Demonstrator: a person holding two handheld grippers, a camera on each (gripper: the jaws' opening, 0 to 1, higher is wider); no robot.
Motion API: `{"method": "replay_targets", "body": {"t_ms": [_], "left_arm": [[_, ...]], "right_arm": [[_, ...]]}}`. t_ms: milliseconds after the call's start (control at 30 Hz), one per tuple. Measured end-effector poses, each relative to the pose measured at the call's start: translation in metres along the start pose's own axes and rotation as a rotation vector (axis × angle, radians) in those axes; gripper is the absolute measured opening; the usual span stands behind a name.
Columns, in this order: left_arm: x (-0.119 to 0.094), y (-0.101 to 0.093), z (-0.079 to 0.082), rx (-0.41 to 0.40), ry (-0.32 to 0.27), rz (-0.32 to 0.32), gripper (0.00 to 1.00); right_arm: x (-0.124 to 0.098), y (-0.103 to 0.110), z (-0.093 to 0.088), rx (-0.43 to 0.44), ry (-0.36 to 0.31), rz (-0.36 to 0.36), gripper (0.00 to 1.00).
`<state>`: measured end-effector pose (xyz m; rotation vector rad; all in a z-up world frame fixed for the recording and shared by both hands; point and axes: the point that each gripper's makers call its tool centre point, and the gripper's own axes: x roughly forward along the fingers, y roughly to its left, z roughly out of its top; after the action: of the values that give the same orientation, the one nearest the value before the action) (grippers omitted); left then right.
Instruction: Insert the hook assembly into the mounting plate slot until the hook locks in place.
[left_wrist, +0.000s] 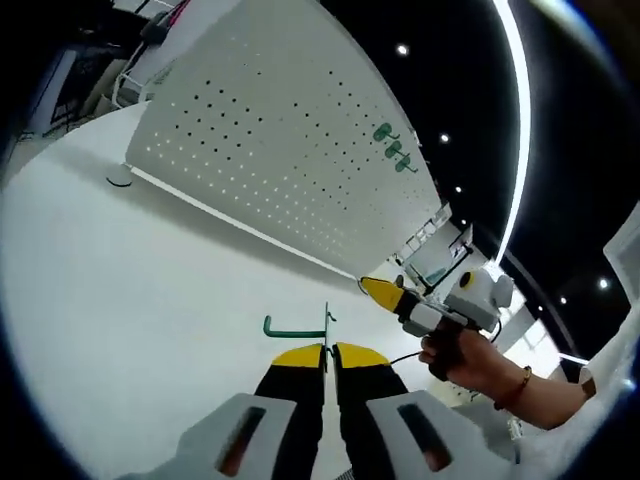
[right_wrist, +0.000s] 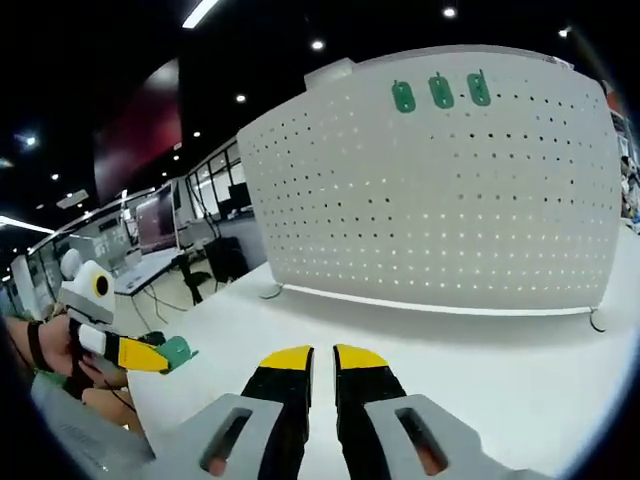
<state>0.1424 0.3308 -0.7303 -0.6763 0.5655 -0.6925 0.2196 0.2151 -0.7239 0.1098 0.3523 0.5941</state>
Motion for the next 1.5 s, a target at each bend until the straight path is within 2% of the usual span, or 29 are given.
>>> {"method": "replay_targets", "body": {"t_ms": [233,367,533,600,700,767,867,967,1000,1033,1100,1200,1300,1433,1500], "left_arm": [[-0.005,-0.023,0.009,-0.104,-0.063,-0.084,0.03],[-0.010,-0.031,0.015,-0.130,-0.091,-0.104,0.03],[-0.016,-0.044,0.023,-0.165,-0.125,-0.148,0.03],[-0.017,-0.053,0.026,-0.197,-0.136,-0.194,0.03],[-0.019,-0.070,0.028,-0.251,-0.148,-0.272,0.03],[-0.020,-0.073,0.028,-0.256,-0.155,-0.281,0.03],[-0.020,-0.079,0.028,-0.277,-0.157,-0.310,0.03],[-0.020,-0.086,0.027,-0.290,-0.157,-0.341,0.03],[-0.021,-0.088,0.028,-0.301,-0.160,-0.356,0.03],[-0.023,-0.092,0.029,-0.313,-0.167,-0.379,0.03],[-0.029,-0.100,0.032,-0.357,-0.175,-0.449,0.03],[-0.032,-0.098,0.034,-0.379,-0.200,-0.459,0.03],[-0.035,-0.101,0.035,-0.396,-0.214,-0.486,0.03],[-0.042,-0.115,0.034,-0.446,-0.196,-0.587,0.03],[-0.042,-0.116,0.035,-0.448,-0.196,-0.587,0.03]], "right_arm": [[-0.004,0.016,-0.007,0.014,-0.001,0.063,0.07],[-0.007,0.027,-0.007,0.041,-0.020,0.110,0.07],[-0.009,0.039,-0.007,0.024,-0.016,0.172,0.07],[-0.011,0.045,-0.004,0.034,-0.028,0.203,0.07],[-0.016,0.061,0.005,0.057,-0.079,0.291,0.07],[-0.021,0.068,0.017,0.048,-0.157,0.330,0.08],[-0.024,0.079,0.025,0.125,-0.186,0.395,0.09],[-0.027,0.085,0.027,0.147,-0.188,0.436,0.09],[-0.029,0.088,0.031,0.177,-0.211,0.462,0.09],[-0.030,0.089,0.033,0.184,-0.219,0.470,0.09],[-0.036,0.095,0.039,0.249,-0.244,0.532,0.09],[-0.045,0.100,0.048,0.301,-0.288,0.597,0.12],[-0.052,0.111,0.049,0.325,-0.292,0.668,0.13],[-0.063,0.132,0.050,0.380,-0.283,0.789,0.15],[-0.064,0.137,0.047,0.371,-0.271,0.807,0.16]]}}
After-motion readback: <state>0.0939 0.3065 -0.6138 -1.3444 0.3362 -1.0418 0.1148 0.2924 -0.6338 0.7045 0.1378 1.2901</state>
